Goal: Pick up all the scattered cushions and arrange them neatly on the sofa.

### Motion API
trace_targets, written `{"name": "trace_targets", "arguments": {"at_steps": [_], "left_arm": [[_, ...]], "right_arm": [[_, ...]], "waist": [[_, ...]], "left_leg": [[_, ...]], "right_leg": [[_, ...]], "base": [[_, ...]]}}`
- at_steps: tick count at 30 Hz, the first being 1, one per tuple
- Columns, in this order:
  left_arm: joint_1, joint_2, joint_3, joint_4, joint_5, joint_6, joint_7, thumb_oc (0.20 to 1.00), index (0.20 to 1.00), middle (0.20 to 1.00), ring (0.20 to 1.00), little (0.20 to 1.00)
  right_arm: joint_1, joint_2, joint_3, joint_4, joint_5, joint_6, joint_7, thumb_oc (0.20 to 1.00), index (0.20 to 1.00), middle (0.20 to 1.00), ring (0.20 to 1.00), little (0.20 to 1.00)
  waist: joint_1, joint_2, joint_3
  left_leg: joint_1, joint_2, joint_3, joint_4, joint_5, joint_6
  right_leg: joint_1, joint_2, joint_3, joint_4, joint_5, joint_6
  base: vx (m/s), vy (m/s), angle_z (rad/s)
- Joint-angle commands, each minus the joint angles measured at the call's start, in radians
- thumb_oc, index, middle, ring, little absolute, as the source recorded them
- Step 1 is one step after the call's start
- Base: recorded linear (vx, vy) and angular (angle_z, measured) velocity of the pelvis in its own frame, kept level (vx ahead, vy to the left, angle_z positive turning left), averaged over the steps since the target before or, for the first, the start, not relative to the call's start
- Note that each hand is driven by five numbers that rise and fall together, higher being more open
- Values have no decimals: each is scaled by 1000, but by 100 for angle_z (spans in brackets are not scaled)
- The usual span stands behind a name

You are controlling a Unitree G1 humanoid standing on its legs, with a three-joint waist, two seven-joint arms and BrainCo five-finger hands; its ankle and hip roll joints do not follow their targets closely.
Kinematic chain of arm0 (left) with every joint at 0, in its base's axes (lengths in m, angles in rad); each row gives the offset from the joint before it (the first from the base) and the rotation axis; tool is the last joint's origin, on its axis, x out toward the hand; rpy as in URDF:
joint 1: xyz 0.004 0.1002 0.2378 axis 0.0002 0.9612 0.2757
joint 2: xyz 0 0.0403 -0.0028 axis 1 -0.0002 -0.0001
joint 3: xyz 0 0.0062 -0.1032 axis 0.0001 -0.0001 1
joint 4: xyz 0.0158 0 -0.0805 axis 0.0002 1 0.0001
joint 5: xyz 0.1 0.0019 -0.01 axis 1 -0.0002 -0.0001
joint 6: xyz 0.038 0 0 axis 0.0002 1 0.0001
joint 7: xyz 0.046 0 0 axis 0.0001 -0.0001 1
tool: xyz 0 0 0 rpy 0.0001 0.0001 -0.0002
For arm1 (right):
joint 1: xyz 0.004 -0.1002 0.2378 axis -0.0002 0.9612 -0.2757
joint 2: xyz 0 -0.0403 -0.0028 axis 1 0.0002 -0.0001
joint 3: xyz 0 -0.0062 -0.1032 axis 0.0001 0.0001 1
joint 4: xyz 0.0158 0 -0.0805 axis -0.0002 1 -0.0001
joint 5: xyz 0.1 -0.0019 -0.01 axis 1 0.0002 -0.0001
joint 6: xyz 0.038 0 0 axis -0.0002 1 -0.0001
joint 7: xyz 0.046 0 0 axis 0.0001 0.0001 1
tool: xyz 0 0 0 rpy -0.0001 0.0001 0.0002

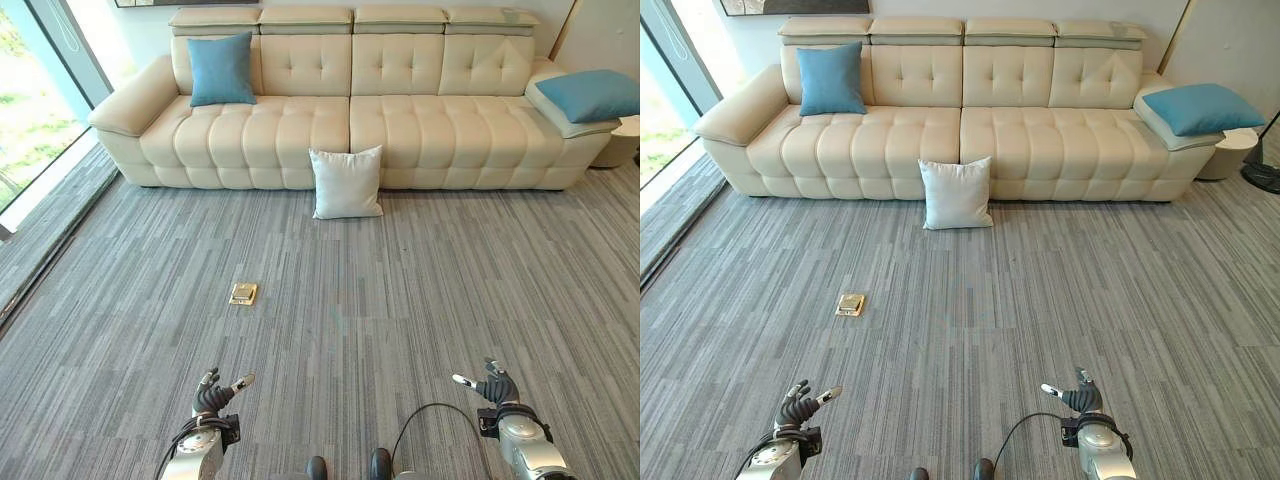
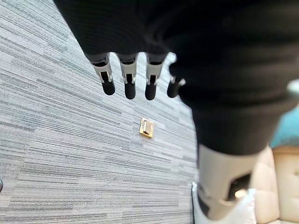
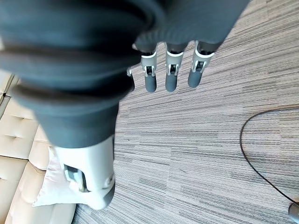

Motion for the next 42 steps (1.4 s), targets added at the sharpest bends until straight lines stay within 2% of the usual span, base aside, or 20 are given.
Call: {"name": "trace_targets", "arguments": {"at_steps": [1, 14, 29, 42], "left_arm": [[-41, 15, -9, 15, -3, -18, 1, 1000, 1000, 1000, 1000, 1000], [-45, 8, -28, 30, -9, -9, 3, 1000, 1000, 1000, 1000, 1000], [-48, -2, -54, 42, -49, 1, -27, 1000, 1000, 1000, 1000, 1000], [-26, 7, -45, 9, -58, 1, -25, 1000, 1000, 1000, 1000, 1000]], "right_arm": [[-23, -16, -51, -31, -7, -11, -32, 1000, 1000, 1000, 1000, 1000], [-5, -5, -67, -18, 12, -13, -48, 1000, 1000, 1000, 1000, 1000], [15, 8, -50, -9, 8, -1, -38, 1000, 1000, 1000, 1000, 1000], [6, 9, -28, -17, -4, 4, -28, 1000, 1000, 1000, 1000, 1000]], "waist": [[-2, -11, -16], [-14, -17, -18], [-36, -8, -19], [-25, -8, -11]], "left_leg": [[34, 13, 44, 0, -106, -52], [44, 18, 54, 0, -109, -51], [48, 20, 74, 0, -112, -50], [38, 16, 57, 0, -109, -49]], "right_leg": [[63, -31, -27, 2, -167, 71], [64, -21, -10, 2, -170, 70], [59, -18, 19, 2, -166, 71], [56, -21, 5, 2, -168, 71]], "base": [[0, 0, 0], [-1, -1, -2], [1, -3, -6], [4, 2, -1]]}}
